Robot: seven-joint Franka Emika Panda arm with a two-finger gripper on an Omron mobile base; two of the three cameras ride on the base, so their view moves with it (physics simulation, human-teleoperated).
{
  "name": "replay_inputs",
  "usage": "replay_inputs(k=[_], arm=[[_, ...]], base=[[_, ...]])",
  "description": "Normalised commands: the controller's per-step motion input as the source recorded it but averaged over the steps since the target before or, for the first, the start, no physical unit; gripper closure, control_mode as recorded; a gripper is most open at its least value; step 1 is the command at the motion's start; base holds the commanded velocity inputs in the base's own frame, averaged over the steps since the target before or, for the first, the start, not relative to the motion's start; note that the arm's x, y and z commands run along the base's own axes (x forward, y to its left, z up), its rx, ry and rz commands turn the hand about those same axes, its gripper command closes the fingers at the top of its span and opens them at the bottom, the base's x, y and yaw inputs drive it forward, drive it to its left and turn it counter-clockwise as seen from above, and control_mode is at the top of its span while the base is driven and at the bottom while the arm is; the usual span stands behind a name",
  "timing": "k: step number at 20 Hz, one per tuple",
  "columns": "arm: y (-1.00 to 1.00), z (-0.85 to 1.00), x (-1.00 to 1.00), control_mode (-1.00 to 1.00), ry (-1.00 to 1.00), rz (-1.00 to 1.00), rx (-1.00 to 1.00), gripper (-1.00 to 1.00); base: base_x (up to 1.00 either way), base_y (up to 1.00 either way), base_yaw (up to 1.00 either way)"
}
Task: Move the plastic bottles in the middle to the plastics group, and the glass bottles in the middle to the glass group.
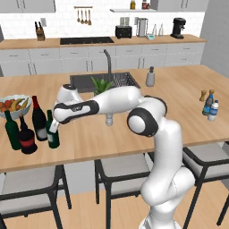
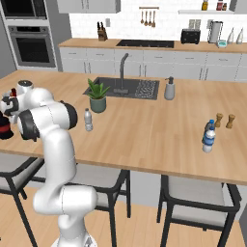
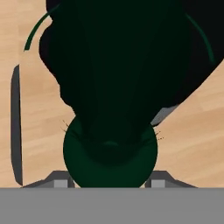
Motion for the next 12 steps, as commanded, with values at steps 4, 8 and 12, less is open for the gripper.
replay_inputs(k=[4, 8, 12], arm=[[0.08, 0.0, 0.05, -1.0, 0.0, 0.0, 0.0, 1.0], [0.0, 0.0, 0.0, -1.0, 0.0, 0.0, 0.0, 1.0], [0.0, 0.0, 0.0, -1.0, 0.0, 0.0, 0.0, -1.0]], base=[[0.0, 0.0, 0.0], [0.0, 0.0, 0.0], [0.0, 0.0, 0.0]])
